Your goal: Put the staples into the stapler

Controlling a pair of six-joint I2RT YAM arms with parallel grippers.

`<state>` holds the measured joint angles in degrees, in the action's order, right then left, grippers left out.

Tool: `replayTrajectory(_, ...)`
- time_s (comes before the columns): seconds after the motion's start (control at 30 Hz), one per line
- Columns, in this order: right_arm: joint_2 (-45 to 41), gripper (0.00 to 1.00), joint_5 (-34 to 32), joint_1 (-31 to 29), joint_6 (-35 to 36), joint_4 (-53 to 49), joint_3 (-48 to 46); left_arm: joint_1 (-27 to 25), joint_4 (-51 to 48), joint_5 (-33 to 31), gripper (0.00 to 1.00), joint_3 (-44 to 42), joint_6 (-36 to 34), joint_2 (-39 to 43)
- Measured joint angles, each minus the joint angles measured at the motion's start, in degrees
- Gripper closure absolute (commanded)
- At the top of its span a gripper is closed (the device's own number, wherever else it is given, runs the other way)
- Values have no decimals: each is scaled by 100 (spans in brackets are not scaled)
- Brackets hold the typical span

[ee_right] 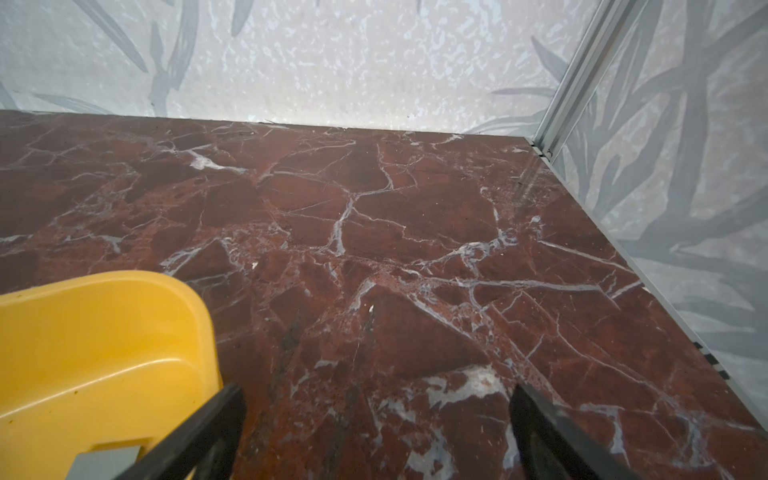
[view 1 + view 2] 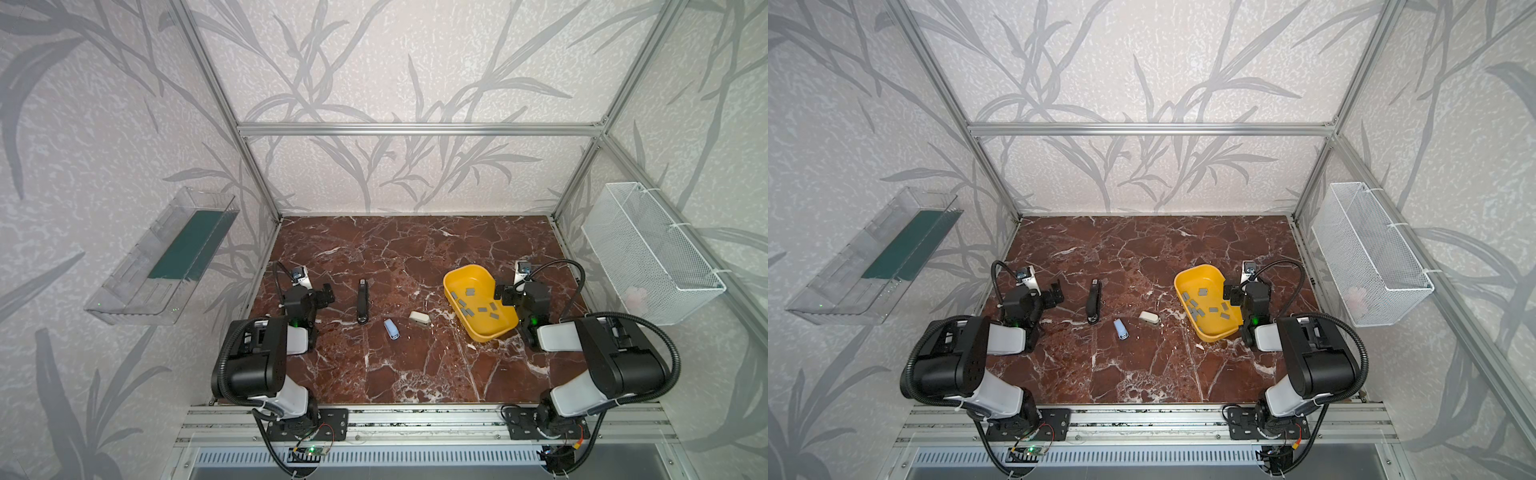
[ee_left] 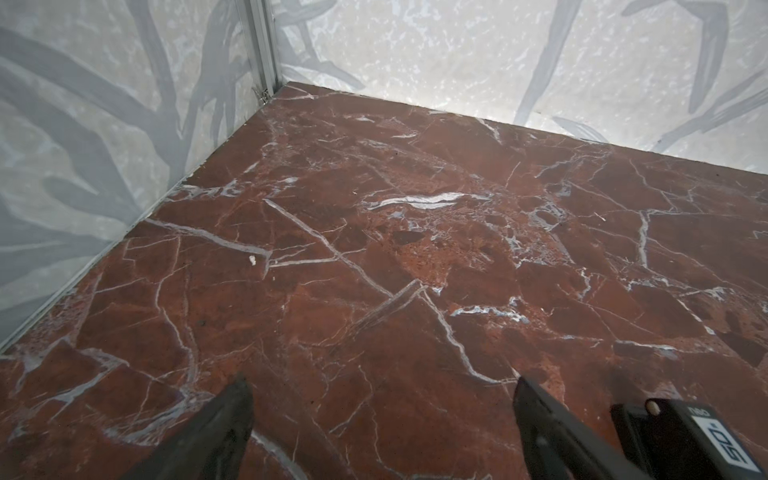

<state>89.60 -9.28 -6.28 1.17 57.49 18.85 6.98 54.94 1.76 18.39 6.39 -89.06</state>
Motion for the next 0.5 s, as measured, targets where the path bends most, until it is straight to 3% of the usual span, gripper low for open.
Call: replayTrajectory(0.5,83,1,142,-26,170,7,107,0,85,422,1,68,-184,-33)
